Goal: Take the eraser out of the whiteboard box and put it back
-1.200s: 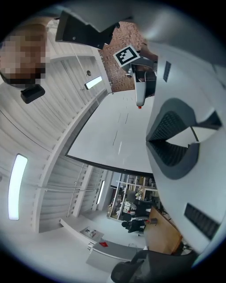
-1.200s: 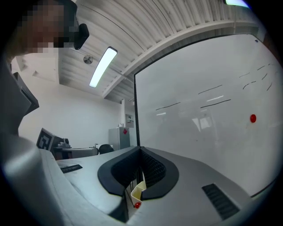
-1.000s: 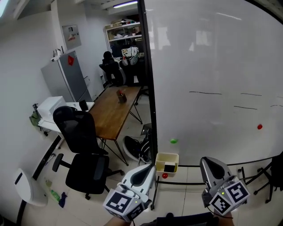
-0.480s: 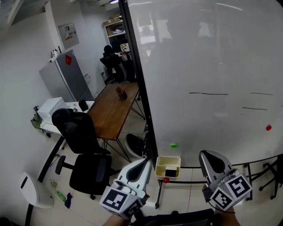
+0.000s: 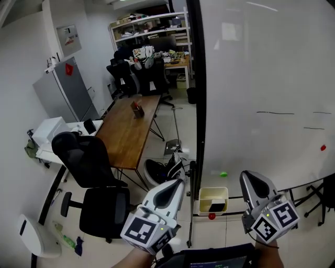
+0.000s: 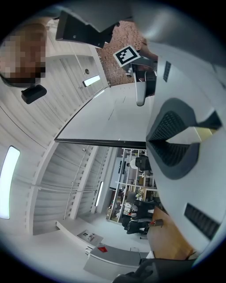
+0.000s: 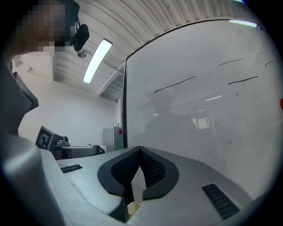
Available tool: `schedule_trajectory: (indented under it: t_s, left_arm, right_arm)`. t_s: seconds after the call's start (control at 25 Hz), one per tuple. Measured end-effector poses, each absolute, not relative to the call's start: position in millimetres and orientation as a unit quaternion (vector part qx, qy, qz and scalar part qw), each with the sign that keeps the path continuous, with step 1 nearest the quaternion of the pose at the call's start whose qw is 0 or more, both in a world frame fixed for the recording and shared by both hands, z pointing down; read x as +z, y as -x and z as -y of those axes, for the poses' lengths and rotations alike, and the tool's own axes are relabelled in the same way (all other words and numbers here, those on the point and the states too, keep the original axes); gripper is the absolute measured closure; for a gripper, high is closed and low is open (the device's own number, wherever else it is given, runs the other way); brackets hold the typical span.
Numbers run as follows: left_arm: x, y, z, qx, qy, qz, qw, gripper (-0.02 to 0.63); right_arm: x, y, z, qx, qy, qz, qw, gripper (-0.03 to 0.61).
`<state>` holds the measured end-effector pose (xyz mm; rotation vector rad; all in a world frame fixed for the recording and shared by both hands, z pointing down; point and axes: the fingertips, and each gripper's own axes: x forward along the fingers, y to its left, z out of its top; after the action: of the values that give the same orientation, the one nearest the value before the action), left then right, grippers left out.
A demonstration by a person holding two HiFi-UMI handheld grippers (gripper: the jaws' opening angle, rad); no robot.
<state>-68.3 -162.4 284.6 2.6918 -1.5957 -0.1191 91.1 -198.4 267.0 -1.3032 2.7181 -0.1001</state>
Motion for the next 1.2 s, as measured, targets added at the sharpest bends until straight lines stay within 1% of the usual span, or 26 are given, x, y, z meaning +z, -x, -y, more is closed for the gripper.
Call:
schedule_trajectory:
  t_s: [0.24, 0.32, 0.48, 0.6, 0.72, 0.76, 0.8, 0.96, 1.04, 1.2]
  left_arm:
    - [301, 86, 177, -0.037, -0.871, 0.49, 0.018, 0.584]
    - [306, 92, 181, -0.036, -0.873, 0.486, 0.025, 0.584]
    - [319, 94, 189, -0.031, -0.877, 0.479, 0.035, 0.584]
    - [335, 93, 196, -0.026, -0.876, 0.479, 0.048, 0.584]
    - [352, 91, 201, -0.017, -0.876, 0.479, 0.06, 0.584]
    - [358, 92, 204, -0.013, -0.874, 0.483, 0.061, 0.584]
    - [366, 93, 206, -0.009, -0.871, 0.487, 0.064, 0.584]
    - [390, 96, 213, 0.004, -0.865, 0.496, 0.082, 0.584]
    - [397, 97, 215, 0.006, -0.864, 0.496, 0.083, 0.584]
    - [424, 100, 220, 0.015, -0.859, 0.502, 0.098, 0.583]
  right_arm:
    - [285, -71, 208, -0.035, 0.465, -0.884, 0.038, 0.55]
    - [294, -65, 209, -0.044, 0.469, -0.882, 0.028, 0.464]
    - [318, -61, 216, -0.059, 0.483, -0.873, 0.004, 0.458]
    - [341, -58, 220, -0.073, 0.485, -0.871, -0.019, 0.392]
    - [369, -57, 225, -0.085, 0.493, -0.865, -0.045, 0.384]
    - [378, -57, 226, -0.091, 0.495, -0.863, -0.051, 0.363]
    - [386, -57, 227, -0.096, 0.496, -0.861, -0.055, 0.359]
    - [417, -55, 230, -0.116, 0.498, -0.856, -0.073, 0.358]
    - [430, -54, 231, -0.127, 0.498, -0.854, -0.082, 0.335]
    - [460, -50, 232, -0.145, 0.498, -0.848, -0.108, 0.329]
